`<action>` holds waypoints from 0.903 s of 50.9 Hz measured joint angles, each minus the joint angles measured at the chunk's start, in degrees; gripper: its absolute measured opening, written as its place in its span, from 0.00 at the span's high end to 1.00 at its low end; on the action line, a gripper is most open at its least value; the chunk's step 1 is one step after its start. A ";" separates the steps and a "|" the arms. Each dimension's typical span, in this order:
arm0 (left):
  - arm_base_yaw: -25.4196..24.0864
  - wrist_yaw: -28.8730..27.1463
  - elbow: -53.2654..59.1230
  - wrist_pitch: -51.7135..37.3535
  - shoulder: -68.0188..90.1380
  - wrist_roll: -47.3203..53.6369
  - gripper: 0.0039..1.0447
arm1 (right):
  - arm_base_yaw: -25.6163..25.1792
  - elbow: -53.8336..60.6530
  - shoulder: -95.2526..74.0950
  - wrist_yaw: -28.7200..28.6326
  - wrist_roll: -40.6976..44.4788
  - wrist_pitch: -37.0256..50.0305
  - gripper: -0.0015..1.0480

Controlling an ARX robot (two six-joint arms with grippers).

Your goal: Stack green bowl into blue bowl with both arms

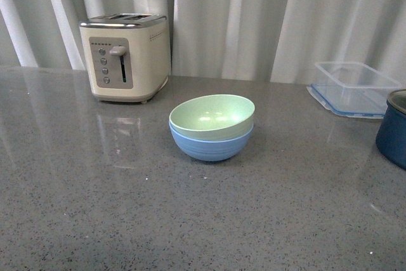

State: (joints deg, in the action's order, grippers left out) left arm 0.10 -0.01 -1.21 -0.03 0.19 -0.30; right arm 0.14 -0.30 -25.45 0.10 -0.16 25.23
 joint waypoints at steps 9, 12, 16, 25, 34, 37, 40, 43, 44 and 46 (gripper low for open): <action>0.00 0.00 0.00 0.00 0.00 0.00 0.06 | 0.00 0.02 5.75 0.00 0.00 -5.33 0.99; 0.00 0.00 0.00 0.00 0.00 0.00 0.06 | 0.00 0.02 7.13 0.00 0.00 -6.78 0.99; 0.00 0.00 0.00 0.00 0.00 0.00 0.06 | 0.00 0.02 9.07 0.00 0.00 -8.70 0.99; 0.00 0.00 0.00 0.00 0.00 0.00 0.06 | 0.00 0.02 12.66 0.00 0.00 -12.26 0.99; 0.00 0.00 0.00 0.00 0.00 0.00 0.06 | 0.00 0.02 14.80 0.00 0.00 -14.36 0.99; 0.00 0.00 0.00 0.00 0.00 0.00 0.06 | 0.00 0.02 15.43 0.00 0.00 -15.02 0.99; 0.00 0.00 0.00 0.00 0.00 0.00 0.06 | 0.00 -0.04 18.36 0.00 0.00 -18.75 0.99; 0.00 0.00 0.00 0.00 0.00 0.02 0.06 | 0.00 -0.02 22.21 -0.11 0.02 -23.91 0.99; 0.00 -0.04 0.00 0.00 0.00 0.00 0.06 | 0.00 -0.02 23.69 -0.11 0.00 -24.79 0.99; 0.00 0.00 0.00 0.00 0.00 0.00 0.06 | 0.00 -0.02 24.94 -0.11 0.00 -24.87 0.99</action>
State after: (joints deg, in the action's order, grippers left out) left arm 0.10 -0.01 -1.21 -0.03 0.19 -0.30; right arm 0.14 -0.32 -0.51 -0.01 -0.16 0.36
